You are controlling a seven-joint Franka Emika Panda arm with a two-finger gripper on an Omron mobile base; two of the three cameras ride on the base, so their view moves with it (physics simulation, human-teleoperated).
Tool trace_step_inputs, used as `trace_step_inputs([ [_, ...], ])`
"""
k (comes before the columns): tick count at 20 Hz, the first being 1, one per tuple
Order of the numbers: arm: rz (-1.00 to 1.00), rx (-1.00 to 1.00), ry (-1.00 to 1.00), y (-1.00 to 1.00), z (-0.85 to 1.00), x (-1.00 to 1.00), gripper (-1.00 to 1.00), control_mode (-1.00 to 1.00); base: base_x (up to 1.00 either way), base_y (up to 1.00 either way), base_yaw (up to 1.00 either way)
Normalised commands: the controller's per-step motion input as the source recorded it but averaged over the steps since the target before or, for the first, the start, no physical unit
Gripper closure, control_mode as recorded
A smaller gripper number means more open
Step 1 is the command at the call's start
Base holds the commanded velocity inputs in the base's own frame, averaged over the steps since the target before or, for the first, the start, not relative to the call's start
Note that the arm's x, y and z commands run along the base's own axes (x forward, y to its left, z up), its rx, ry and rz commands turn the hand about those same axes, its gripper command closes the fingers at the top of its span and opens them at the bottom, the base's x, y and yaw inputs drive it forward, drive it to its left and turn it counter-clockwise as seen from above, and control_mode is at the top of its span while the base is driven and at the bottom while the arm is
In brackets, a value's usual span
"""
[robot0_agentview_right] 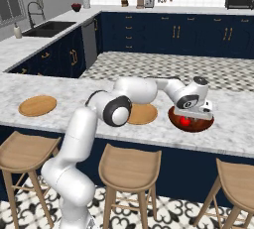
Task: Pick the chicken drumstick and tomato from their plates and place them in the bowl. Then put the bowl in the fridge.
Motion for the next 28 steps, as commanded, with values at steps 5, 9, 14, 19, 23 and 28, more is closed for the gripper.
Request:
trace_step_inputs([
  [5,0.00,0.00,0.00,-0.05,-0.10,0.12,1.00,-1.00,0.00,0.00,0.00],
  [9,0.00,0.00,0.00,-0.08,-0.07,0.09,1.00,-1.00,0.00,0.00,0.00],
  [14,0.00,0.00,0.00,0.00,-0.15,0.00,-1.00,-1.00,0.00,0.00,0.00],
  [19,0.00,0.00,0.00,0.00,-0.01,-0.02,-1.00,-1.00,0.00,0.00,0.00],
  [23,0.00,0.00,0.00,0.02,0.40,-0.16,-1.00,-1.00,0.00,0.00,0.00],
  [28,0.00,0.00,0.00,0.23,0.59,-0.49,-1.00,-1.00,0.00,0.00,0.00],
])
